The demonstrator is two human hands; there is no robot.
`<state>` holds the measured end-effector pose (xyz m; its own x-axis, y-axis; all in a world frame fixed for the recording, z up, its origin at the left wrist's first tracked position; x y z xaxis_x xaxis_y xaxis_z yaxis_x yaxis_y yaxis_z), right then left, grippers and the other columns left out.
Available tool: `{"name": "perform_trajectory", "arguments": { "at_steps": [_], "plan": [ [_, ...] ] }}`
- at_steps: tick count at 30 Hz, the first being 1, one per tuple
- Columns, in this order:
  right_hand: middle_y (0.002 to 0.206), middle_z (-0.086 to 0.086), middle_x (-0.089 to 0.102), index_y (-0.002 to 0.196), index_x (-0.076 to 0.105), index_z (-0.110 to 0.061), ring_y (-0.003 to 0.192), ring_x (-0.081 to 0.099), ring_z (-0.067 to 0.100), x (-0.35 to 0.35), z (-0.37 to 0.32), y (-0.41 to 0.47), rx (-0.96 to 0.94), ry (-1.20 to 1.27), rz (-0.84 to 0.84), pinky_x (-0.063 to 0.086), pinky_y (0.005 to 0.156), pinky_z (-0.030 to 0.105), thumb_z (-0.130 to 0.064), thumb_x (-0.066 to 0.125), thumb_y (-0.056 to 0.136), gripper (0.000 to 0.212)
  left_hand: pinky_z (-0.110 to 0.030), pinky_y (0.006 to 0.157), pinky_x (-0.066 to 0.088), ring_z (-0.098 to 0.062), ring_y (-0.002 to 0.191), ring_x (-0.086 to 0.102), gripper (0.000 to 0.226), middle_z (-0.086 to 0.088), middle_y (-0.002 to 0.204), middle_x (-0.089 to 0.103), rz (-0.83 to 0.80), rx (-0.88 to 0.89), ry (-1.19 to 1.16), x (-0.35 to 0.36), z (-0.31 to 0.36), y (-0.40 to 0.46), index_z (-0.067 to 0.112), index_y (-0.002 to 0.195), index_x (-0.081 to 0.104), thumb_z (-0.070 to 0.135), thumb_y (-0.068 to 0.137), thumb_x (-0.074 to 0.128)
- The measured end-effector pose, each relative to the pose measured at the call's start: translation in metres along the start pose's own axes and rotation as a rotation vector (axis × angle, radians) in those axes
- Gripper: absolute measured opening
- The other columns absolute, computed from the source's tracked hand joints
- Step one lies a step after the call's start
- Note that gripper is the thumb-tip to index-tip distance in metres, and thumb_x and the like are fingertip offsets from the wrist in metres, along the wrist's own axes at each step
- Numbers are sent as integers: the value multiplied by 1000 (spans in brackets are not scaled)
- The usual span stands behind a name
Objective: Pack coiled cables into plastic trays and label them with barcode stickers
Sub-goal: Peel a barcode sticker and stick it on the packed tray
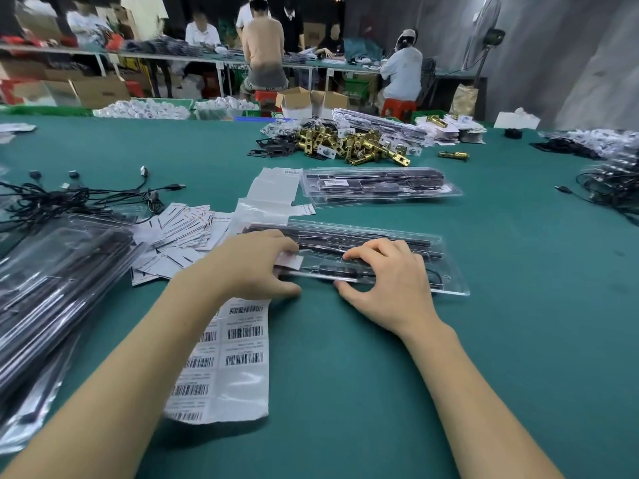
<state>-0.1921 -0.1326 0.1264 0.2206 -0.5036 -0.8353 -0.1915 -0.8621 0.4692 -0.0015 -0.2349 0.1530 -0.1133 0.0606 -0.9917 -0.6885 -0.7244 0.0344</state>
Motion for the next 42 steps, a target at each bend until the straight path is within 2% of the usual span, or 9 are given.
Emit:
{"name": "perform_trajectory", "arguments": {
  "at_steps": [2, 4, 10, 17, 25, 31, 36, 39, 42],
  "plan": [
    [110, -21, 57, 115, 63, -43, 110, 45, 9, -1, -1, 0, 20, 0, -14, 37, 95, 36, -78, 54, 74, 55, -26, 104, 38, -10, 126, 50, 63, 12, 135, 55, -14, 1, -158, -3, -4, -2, 27, 137, 55, 61, 84, 65],
    [108, -22, 59, 118, 61, -42, 110, 47, 8, -3, -1, 1, 51, 17, -3, 37, 92, 36, -84, 43, 73, 65, -26, 102, 38, -10, 124, 52, 48, 10, 132, 59, 145, -5, -278, -12, -14, -5, 28, 133, 60, 54, 92, 57],
    [116, -14, 51, 123, 64, -37, 115, 44, 11, 1, -1, 2, 81, 7, -9, 34, 97, 34, -80, 52, 78, 64, -42, 114, 34, -12, 138, 36, 48, 14, 149, 44, 124, -30, -100, 3, -23, -4, 38, 145, 46, 53, 101, 37],
    [144, -17, 44, 142, 48, -39, 137, 32, 9, 10, -1, 0, 93, -81, -128, 20, 118, 39, -84, 29, 83, 76, -43, 116, 30, -13, 143, 32, 50, 11, 153, 40, 130, -55, -107, 22, -17, 2, 33, 148, 42, 51, 102, 30],
    [153, -14, 39, 149, 40, -41, 140, 29, 13, 11, 3, 0, 93, -112, -192, 16, 118, 39, -66, 29, 98, 58, -34, 120, 21, -10, 147, 25, 51, 13, 158, 34, 123, -54, -129, 27, -19, 0, 35, 152, 37, 51, 104, 28],
    [156, -22, 37, 146, 42, -50, 145, 24, 10, 8, 1, -2, 71, -86, -183, 12, 117, 37, -65, 32, 99, 51, -46, 112, 31, -21, 137, 38, 48, 0, 143, 41, 90, -60, -66, 22, -1, 3, 56, 149, 26, 56, 101, 26],
    [156, -24, 35, 141, 45, -55, 148, 22, 10, 10, 1, -1, 95, -44, -212, 12, 121, 41, -66, 34, 98, 46, -47, 113, 28, -20, 138, 34, 44, -1, 141, 38, 43, -93, -57, 22, 5, 4, 63, 142, 33, 62, 99, 27],
    [152, -23, 43, 136, 53, -53, 145, 27, 8, 8, -1, -2, 115, 4, -146, 14, 120, 38, -64, 42, 96, 43, -41, 116, 27, -17, 140, 32, 41, 3, 145, 37, 108, -129, -229, 16, -1, 4, 52, 138, 49, 58, 98, 41],
    [142, -17, 56, 129, 64, -42, 137, 39, 9, -1, -2, -1, 159, 81, 18, 23, 117, 41, -59, 54, 92, 42, -43, 111, 35, -27, 134, 37, 53, -11, 140, 46, 293, -334, -250, 5, -20, 0, 20, 137, 52, 53, 95, 51]
  ]
}}
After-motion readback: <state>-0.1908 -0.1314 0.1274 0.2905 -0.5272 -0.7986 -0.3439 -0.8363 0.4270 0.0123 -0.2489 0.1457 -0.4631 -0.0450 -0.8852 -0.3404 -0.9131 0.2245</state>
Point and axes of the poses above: each hand's wrist, its own y-axis towards the middle knuckle, its own x-axis out of the palm, z = x × y, the point moved 4 cm from there along y, towards the middle knuckle
